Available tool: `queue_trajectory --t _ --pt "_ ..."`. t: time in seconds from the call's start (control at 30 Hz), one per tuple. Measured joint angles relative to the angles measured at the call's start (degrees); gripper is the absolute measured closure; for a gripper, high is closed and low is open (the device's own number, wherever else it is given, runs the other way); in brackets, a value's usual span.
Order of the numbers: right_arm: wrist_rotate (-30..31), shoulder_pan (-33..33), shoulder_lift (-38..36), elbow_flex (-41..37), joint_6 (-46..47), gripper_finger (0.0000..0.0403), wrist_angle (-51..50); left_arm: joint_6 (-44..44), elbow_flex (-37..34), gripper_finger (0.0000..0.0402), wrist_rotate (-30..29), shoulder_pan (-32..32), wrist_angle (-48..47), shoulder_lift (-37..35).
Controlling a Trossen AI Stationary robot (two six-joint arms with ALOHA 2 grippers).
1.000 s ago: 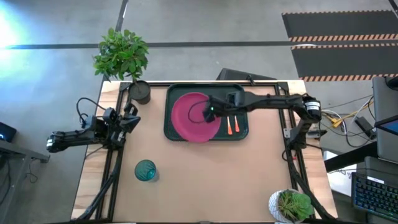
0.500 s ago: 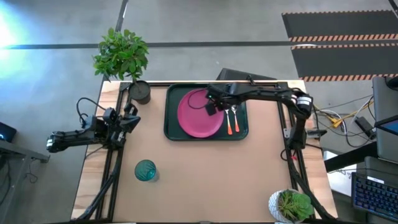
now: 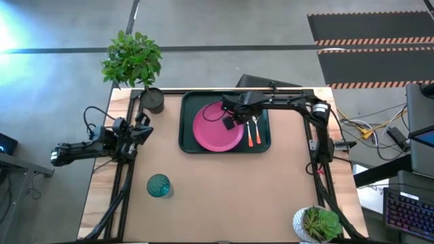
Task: Pick and place plate/cup/fork/spoon on tray
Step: Put the pink plate on the green tray to the left of the fork
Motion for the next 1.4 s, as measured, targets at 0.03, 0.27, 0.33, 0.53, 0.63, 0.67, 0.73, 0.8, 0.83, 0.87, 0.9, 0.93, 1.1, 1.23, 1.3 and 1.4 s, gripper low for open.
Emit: queue_trajectory --t 0.03,0.27,0.33,0.53,0.63,0.67,0.73,0.8,0.83,0.87,0.9,0.93,1.1,1.23,1.3,1.4 --pt "-0.1 -0.1 0.2 0.0 0.0 0.0394 0.0 0.0 0.0 0.0402 0.0 0.0 0.0 0.0" --pt "-1.1 -0.4 1.9 -0.1 -0.4 0.0394 -0.1 0.0 0.0 0.0402 0.0 0.0 0.0 0.0" --pt "-1.1 -0.4 2.2 -0.1 -0.7 0.0394 0.0 0.0 0.0 0.0402 0.0 0.0 0.0 0.0" --pt "-0.8 -0.5 2.4 -0.1 -1.2 0.0394 0.2 -0.1 0.0 0.0402 0.0 0.0 0.0 0.0" --pt "-0.9 -0.8 2.4 -0.1 -1.4 0.0394 0.6 -0.1 0.0 0.0402 0.0 0.0 0.0 0.0" --pt "-0.9 -1.0 2.4 -0.1 -1.5 0.0394 0.8 -0.1 0.0 0.0402 0.0 0.0 0.0 0.0" --pt "-1.1 -1.0 2.4 -0.1 -1.5 0.0393 1.0 -0.1 0.0 0.0402 0.0 0.0 0.0 0.0" --pt "-1.0 -1.0 2.4 -0.2 -1.5 0.0387 1.1 -0.1 0.0 0.0402 0.0 0.0 0.0 0.0" --pt "-0.9 -1.0 2.4 -0.2 -1.5 0.0382 1.1 -0.1 0.0 0.0402 0.0 0.0 0.0 0.0" --pt "-0.9 -1.0 2.4 -0.2 -1.5 0.0376 1.0 -0.1 0.0 0.0402 0.0 0.0 0.0 0.0" --pt "-0.7 -1.0 2.5 -0.2 -1.5 0.0370 1.0 -0.1 0.0 0.0402 0.0 0.0 0.0 0.0" --pt "-0.6 -1.0 2.5 -0.2 -1.5 0.0363 0.9 -0.1 0.0 0.0402 0.0 0.0 0.0 0.0" --pt "-0.1 -0.9 2.6 -0.3 -1.7 0.0327 0.6 -0.1 0.0 0.0402 0.0 0.0 0.0 0.0" --pt "1.3 -0.9 2.6 -0.3 -1.7 0.0305 1.0 -0.1 0.0 0.0402 0.0 0.0 0.0 0.0" --pt "1.3 -0.9 2.6 -0.3 -1.7 0.0297 1.2 -0.1 0.0 0.0402 0.0 0.0 0.0 0.0" --pt "1.3 -0.9 2.6 -0.3 -1.5 0.0288 1.4 0.0 0.0 0.0402 0.0 0.0 0.0 0.0"
